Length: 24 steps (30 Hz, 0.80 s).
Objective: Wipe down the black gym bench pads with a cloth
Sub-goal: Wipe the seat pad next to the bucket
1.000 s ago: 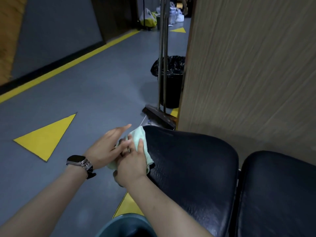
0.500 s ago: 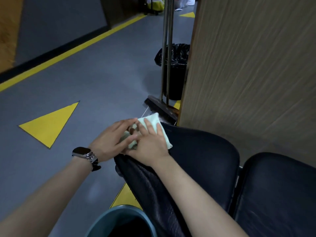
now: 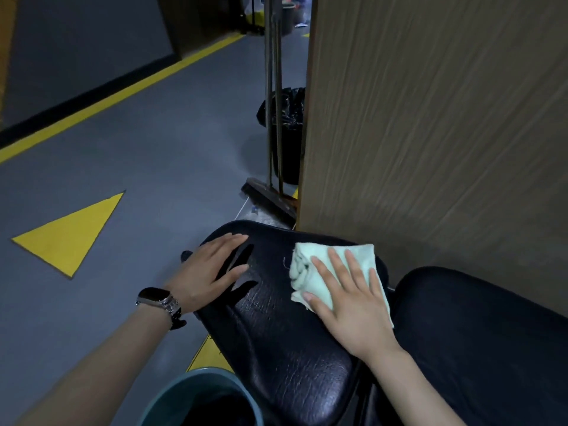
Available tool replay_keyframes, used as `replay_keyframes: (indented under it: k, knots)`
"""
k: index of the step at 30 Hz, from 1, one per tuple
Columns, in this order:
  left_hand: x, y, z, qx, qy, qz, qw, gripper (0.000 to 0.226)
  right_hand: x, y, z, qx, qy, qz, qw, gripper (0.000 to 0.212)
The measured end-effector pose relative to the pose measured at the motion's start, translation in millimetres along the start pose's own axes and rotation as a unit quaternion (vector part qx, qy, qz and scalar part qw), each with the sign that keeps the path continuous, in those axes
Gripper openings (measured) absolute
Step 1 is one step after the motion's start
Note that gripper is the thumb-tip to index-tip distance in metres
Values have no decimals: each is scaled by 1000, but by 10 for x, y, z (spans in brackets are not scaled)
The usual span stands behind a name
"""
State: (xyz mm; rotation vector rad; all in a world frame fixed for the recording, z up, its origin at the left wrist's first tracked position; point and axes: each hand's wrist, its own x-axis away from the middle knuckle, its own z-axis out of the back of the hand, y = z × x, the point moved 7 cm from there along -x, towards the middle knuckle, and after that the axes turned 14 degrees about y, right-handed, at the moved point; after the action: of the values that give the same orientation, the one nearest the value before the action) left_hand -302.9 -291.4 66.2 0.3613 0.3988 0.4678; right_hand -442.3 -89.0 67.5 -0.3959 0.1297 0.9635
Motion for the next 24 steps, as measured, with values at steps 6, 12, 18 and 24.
replay_keyframes:
  k: [6,12,18,24]
  knots:
    - [112,158,-109,-34,-26,-9,999,75,190,-47,14,27,-8,-76,997,65]
    - [114,217,-173,-72,-3,-6,997,78,299,-475,-10,34,-18,48,998,60]
    - [117,280,-187,-72,-9,12,997,84,544,-39,152,30,11,47,998,59]
    - [169,523,-244,-81,-25,1,996,84,1087,832,594,89,15,-35,995,58]
